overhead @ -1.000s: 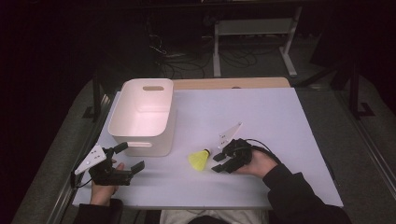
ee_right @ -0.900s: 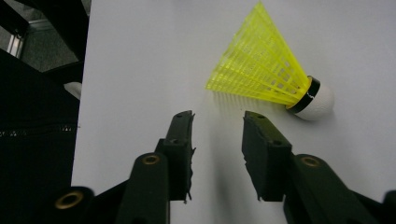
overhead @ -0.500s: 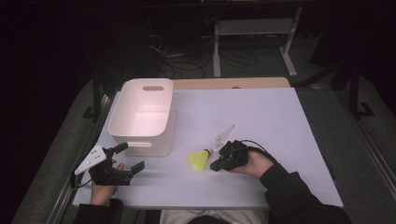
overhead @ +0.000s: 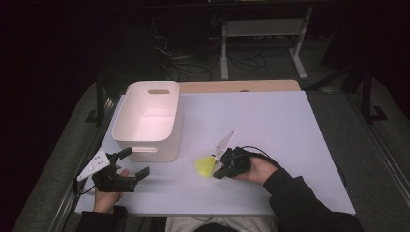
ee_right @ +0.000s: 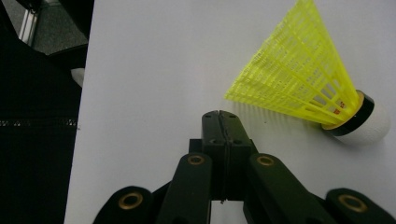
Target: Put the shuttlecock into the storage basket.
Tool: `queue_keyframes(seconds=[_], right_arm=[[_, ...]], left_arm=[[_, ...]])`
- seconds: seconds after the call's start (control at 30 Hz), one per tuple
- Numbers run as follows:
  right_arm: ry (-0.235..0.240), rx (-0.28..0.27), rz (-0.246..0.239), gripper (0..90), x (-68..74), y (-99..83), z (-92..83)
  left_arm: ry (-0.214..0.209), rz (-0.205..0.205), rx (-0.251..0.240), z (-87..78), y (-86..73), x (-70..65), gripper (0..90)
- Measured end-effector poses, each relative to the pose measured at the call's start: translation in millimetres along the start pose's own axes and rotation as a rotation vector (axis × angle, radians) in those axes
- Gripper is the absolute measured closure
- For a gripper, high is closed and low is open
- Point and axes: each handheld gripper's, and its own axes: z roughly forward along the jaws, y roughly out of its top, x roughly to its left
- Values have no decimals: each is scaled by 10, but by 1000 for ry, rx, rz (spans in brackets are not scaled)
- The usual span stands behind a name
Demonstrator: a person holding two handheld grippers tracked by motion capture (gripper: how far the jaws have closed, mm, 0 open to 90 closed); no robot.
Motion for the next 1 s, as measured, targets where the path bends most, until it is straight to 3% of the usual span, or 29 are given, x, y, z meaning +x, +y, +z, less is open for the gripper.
queue_keyframes(seconds=[0.37,1.0], right_arm=[[4,23,-14,889,-29,32,62],[-2,12,-4,889,-98,61,99]], left_arm=[[-1,0,1,-1,-1,-1,0],[-2,1,4,0,-2,0,0]])
